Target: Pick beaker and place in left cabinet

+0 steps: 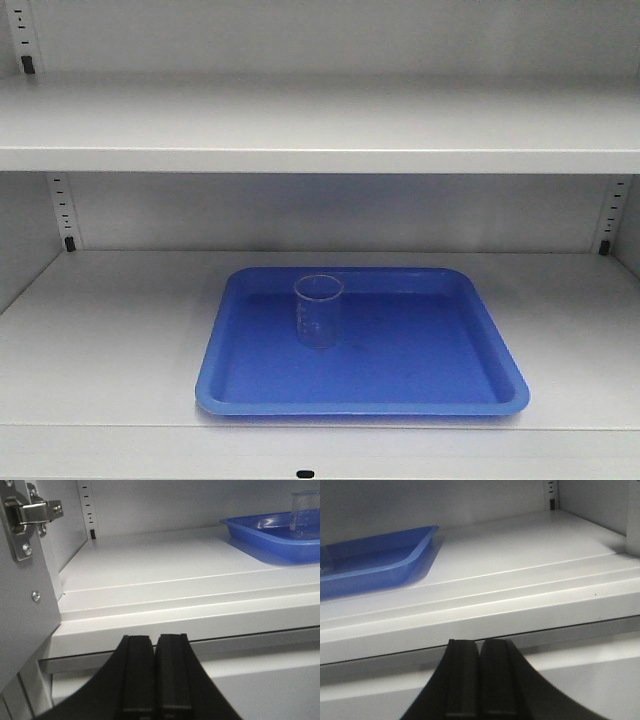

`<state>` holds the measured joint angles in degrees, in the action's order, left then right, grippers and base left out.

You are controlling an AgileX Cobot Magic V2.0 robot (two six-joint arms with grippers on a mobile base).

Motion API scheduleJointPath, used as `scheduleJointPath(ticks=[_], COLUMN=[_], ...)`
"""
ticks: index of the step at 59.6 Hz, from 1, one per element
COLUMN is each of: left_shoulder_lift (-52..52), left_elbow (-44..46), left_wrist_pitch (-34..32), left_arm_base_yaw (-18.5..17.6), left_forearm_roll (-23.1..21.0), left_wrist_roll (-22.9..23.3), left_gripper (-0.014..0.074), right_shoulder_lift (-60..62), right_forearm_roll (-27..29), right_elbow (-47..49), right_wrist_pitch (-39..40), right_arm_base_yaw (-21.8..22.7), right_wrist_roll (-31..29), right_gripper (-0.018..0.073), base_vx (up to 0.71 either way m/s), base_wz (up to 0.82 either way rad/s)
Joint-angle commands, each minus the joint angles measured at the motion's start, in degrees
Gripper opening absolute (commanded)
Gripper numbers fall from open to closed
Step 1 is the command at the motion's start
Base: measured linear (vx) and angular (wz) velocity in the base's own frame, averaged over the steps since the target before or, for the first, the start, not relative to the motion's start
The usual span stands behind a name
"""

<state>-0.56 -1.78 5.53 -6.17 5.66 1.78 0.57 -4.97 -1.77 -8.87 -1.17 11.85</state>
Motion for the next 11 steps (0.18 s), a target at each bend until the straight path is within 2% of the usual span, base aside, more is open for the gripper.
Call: scheduleJointPath(ticks=[1, 11], left_shoulder_lift=[-1.0, -1.0], left_elbow=[-0.84, -0.84], left_wrist_pitch=[-5.05, -5.05], left_arm_base_yaw=[-0.35, -0.35], left_forearm_roll=[-0.16, -0.16], left_wrist_roll=[0.17, 0.17], left_gripper=[-0.0008, -0.0008], right_shoulder_lift=[0.96, 0.96], right_forearm_roll=[-0.69, -0.69], right_elbow=[-0.33, -0.33], right_wrist_pitch=[4.53, 4.53], right_arm_base_yaw=[0.07, 0.07], right_wrist_roll=[-0.03, -0.03], right_gripper=[-0.0006, -0.0006], base_vx=[0.0, 0.0], base_wz=[0.0, 0.0])
